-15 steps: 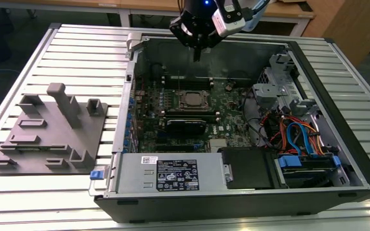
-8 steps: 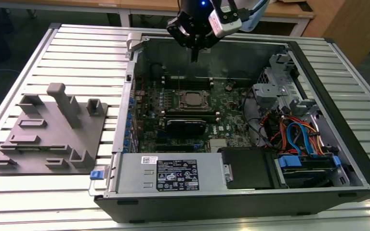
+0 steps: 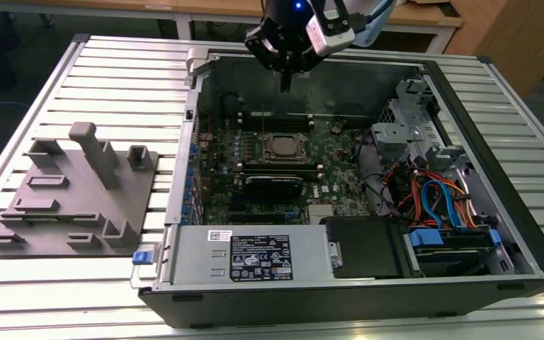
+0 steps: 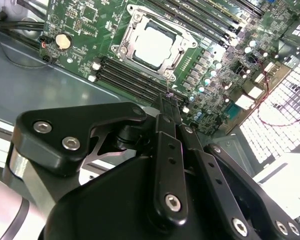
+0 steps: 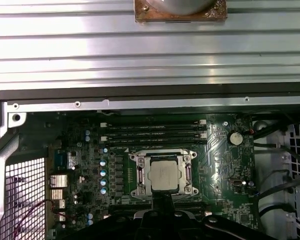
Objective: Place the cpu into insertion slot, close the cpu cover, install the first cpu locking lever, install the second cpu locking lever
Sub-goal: 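Install the first cpu locking lever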
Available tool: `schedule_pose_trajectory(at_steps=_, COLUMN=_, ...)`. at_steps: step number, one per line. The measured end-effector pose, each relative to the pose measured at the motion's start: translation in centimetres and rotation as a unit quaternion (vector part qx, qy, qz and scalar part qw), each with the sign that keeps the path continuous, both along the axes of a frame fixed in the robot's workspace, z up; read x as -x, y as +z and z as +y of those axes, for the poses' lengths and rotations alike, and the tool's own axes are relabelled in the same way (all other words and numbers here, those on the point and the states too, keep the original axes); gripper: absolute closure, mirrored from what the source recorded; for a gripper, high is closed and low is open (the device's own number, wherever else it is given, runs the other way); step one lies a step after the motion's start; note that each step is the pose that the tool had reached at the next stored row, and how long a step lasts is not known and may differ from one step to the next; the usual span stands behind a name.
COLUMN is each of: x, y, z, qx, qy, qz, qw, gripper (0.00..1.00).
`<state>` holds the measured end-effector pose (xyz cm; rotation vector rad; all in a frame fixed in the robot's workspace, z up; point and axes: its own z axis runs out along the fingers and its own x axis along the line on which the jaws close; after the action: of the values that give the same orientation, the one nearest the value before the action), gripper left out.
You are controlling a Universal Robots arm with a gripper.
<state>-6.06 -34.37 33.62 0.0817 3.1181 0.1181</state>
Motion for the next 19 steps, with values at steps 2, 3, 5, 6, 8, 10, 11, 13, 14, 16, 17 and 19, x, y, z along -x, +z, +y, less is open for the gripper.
schedule_pose_trajectory(at_steps=2, x=0.00, y=-0.09, z=0.00, qx=0.0000, qy=0.000, qz=0.0000, qw=1.00000, gripper=0.89)
schedule_pose_trajectory(at_steps=3, x=0.00, y=-0.16, z=0.00, qx=0.0000, qy=0.000, qz=0.0000, qw=1.00000, gripper=0.89)
schedule_pose_trajectory(at_steps=5, x=0.00, y=-0.33, z=0.00, qx=0.0000, qy=0.000, qz=0.0000, qw=1.00000, gripper=0.89)
schedule_pose_trajectory(at_steps=6, x=0.00, y=-0.41, z=0.00, qx=0.0001, qy=0.000, qz=0.0000, qw=1.00000, gripper=0.89)
schedule_pose_trajectory(at_steps=8, x=0.00, y=-0.52, z=0.00, qx=0.0001, qy=0.000, qz=0.0001, qw=1.00000, gripper=0.89)
schedule_pose_trajectory(at_steps=10, x=0.03, y=-0.59, z=0.00, qx=0.0001, qy=0.000, qz=0.0001, qw=1.00000, gripper=0.89)
schedule_pose_trajectory(at_steps=11, x=0.08, y=-0.61, z=0.00, qx=0.0002, qy=0.000, qz=0.0001, qw=1.00000, gripper=0.89)
schedule_pose_trajectory(at_steps=13, x=0.22, y=-0.65, z=0.00, qx=0.0001, qy=0.000, qz=0.0000, qw=1.00000, gripper=0.89)
schedule_pose_trajectory(at_steps=14, x=0.32, y=-0.68, z=0.00, qx=0.0000, qy=0.000, qz=0.0000, qw=1.00000, gripper=0.89)
schedule_pose_trajectory(at_steps=16, x=0.54, y=-0.77, z=0.00, qx=0.0000, qy=0.000, qz=0.0000, qw=1.00000, gripper=0.89)
schedule_pose_trajectory(at_steps=17, x=0.62, y=-0.84, z=0.00, qx=0.0001, qy=0.000, qz=0.0000, qw=1.00000, gripper=0.89)
schedule_pose_trajectory(at_steps=19, x=0.70, y=-1.08, z=0.00, qx=0.0001, qy=0.000, qz=0.0000, qw=1.00000, gripper=0.89)
